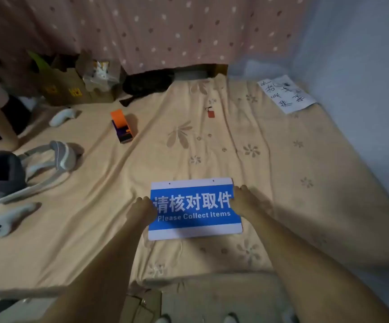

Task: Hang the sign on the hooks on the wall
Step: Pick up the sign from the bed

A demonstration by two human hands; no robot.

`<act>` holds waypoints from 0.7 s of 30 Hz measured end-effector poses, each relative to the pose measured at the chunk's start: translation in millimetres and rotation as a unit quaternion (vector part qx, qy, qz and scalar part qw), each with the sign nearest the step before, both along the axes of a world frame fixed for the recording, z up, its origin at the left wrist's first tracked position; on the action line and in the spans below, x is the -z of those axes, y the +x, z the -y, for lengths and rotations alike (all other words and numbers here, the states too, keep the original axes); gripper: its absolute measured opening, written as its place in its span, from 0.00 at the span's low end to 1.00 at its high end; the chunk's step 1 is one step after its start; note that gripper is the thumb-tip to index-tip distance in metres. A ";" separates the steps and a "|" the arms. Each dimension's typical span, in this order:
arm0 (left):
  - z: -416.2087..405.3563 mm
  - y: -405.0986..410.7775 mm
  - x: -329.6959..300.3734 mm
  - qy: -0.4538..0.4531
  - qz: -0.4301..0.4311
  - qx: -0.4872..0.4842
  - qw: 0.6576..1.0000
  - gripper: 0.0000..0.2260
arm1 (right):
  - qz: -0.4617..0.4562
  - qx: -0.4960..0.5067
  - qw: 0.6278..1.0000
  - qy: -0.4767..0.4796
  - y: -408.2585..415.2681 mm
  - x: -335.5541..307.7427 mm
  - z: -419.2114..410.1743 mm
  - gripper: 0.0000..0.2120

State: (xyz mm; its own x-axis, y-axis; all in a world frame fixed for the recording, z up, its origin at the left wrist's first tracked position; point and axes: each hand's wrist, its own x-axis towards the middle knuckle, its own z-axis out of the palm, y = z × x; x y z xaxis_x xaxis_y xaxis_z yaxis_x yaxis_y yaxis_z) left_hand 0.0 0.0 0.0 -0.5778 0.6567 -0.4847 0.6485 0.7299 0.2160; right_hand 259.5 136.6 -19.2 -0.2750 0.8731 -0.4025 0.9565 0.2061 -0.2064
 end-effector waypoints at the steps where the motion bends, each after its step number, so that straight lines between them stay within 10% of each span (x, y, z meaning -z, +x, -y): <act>1: 1.4 0.8 3.8 -0.007 0.007 -0.006 1.000 0.18 | 0.014 0.008 1.000 0.000 0.9 0.7 1.5 0.20; 21: 5.5 -16.3 31.9 0.131 0.105 -0.110 0.980 0.11 | -0.200 0.199 0.959 -0.033 16.2 10.3 7.5 0.12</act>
